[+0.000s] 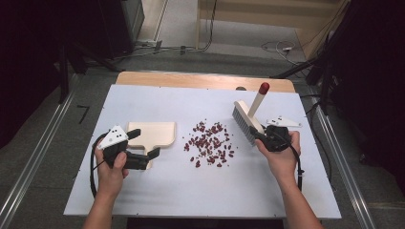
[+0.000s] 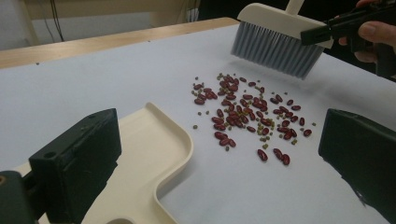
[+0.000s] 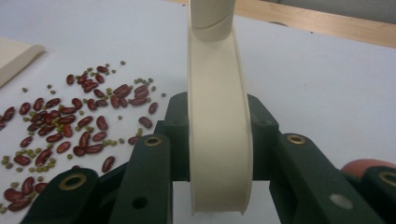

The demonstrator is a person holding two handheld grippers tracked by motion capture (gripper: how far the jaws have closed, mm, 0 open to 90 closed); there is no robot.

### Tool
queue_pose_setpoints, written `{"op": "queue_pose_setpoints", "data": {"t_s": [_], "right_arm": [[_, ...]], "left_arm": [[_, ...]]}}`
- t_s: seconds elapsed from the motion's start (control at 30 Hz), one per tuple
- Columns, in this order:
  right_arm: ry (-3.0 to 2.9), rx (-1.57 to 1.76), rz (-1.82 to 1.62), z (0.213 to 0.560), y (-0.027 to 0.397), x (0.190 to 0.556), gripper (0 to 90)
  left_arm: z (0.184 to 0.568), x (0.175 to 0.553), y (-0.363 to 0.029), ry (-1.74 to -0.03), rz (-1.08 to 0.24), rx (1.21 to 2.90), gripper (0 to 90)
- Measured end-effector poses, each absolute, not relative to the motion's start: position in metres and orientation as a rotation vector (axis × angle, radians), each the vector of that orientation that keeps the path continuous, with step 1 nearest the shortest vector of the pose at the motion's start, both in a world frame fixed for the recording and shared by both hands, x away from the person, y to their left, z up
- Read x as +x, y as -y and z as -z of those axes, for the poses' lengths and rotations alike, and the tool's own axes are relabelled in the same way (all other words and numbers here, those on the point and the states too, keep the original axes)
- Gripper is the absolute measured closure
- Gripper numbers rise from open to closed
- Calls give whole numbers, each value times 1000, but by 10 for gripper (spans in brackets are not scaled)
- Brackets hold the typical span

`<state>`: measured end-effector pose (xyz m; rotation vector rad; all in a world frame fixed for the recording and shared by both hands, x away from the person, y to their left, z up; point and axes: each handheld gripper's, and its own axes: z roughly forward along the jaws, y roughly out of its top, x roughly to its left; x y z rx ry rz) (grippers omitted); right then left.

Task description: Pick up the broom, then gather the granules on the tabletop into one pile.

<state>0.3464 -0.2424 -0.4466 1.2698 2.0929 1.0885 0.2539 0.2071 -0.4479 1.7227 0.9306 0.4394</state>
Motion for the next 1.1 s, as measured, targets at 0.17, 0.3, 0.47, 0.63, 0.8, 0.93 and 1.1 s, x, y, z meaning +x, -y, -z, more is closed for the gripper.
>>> {"op": "queue_pose_setpoints", "data": {"t_s": [0.17,0.3,0.47,0.63,0.8,0.93,1.1], "right_arm": [[-2087,1280,-1035,452,240,349,666],[-2103,1247,-1004,458,232,349,666],[-2120,1205,-986,459,219,345,666],[-2136,1158,-984,464,208,339,666],[-2155,1124,-985,464,199,332,665],[-2177,1101,-1003,463,191,327,666],[-2200,1052,-990,464,180,322,666]], "left_arm": [[448,255,-207,-936,-443,1728,0],[449,255,-206,-934,-442,1738,0],[450,256,-204,-932,-434,1752,0],[450,256,-202,-929,-433,1754,0],[451,257,-202,-931,-431,1754,0],[451,257,-202,-931,-433,1755,0],[451,257,-203,-937,-433,1754,0]]}}
